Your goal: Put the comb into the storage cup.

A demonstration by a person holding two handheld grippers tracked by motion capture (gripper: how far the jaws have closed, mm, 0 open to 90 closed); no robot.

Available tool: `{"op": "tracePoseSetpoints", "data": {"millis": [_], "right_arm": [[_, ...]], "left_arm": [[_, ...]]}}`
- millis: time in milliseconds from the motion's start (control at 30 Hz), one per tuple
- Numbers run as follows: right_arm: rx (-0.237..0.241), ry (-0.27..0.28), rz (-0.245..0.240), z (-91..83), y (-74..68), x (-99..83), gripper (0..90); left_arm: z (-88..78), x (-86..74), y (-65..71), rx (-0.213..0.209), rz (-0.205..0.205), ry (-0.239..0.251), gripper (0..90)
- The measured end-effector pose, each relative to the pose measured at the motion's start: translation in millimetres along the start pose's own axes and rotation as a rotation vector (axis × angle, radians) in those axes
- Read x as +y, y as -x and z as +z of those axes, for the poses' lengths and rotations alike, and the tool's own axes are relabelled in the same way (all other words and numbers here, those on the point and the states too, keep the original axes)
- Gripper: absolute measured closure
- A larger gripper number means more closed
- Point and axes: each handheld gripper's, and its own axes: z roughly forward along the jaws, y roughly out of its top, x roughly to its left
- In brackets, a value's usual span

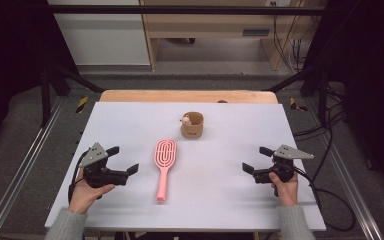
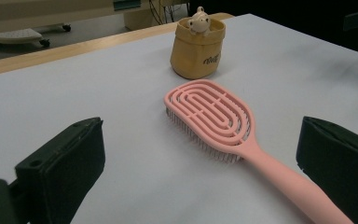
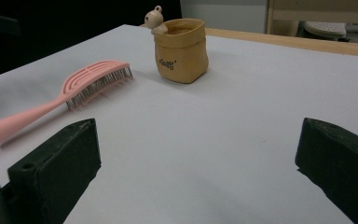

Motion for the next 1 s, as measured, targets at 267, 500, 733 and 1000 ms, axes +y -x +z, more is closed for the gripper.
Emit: {"op": "tracePoseSetpoints", "data": {"millis": [267,500,733,1000], "right_arm": [[0.0,0.0,0.0,0.0,-0.1,0.1,0.4],[0.0,0.001,0.0,-0.4,-0.1,0.3,0.4],[0.002,0.002,-0.001,-0.4,-0.2,0.3,0.4],[0.001,0.001,-0.001,-0.4,-0.1,0.3,0.4]], "left_arm": [[2.5,9.6,5.9,-0.004,0.01,-0.014,0.8],[3.8,17.8,11.8,-0.021,0.023,-0.024,0.9],[10.9,25.2,18.8,-0.033,0.039,-0.041,0.9],[17.8,31.7,26.1,-0.052,0.048,-0.057,1.0]]}}
